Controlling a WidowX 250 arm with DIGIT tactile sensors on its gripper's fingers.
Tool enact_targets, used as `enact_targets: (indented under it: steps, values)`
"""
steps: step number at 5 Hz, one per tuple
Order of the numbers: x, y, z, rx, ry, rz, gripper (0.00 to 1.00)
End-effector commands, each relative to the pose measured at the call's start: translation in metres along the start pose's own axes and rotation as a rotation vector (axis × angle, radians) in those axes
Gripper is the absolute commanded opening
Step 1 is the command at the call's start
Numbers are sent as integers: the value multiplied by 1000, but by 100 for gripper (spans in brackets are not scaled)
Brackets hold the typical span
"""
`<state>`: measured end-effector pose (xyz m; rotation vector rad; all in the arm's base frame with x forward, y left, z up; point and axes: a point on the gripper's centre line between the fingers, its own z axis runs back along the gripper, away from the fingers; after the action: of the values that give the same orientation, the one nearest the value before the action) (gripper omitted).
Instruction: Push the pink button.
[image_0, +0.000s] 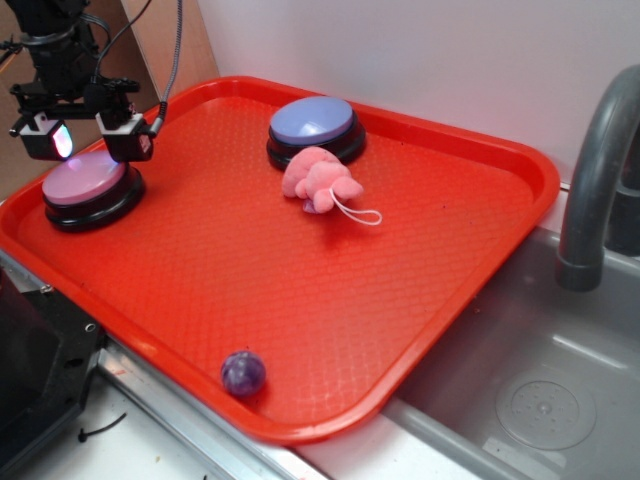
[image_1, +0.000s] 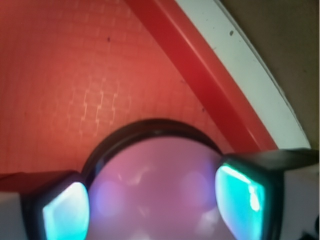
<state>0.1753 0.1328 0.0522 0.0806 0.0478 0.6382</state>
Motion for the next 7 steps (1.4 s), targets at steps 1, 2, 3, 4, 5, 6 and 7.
enact_targets:
  steps: [1, 2, 3, 4, 5, 6, 7]
  values:
    - [3, 7, 35, -35, -74, 0, 100]
    - [2, 10, 46, -25, -109, 14, 100]
    - [2, 11, 53, -25, -125, 19, 100]
    - [1, 13, 58, -35, -134, 31, 100]
    - [1, 14, 64, -37, -135, 33, 100]
    - [-1, 17, 70, -48, -143, 49, 100]
    - [-1, 16, 76, -46, -151, 45, 100]
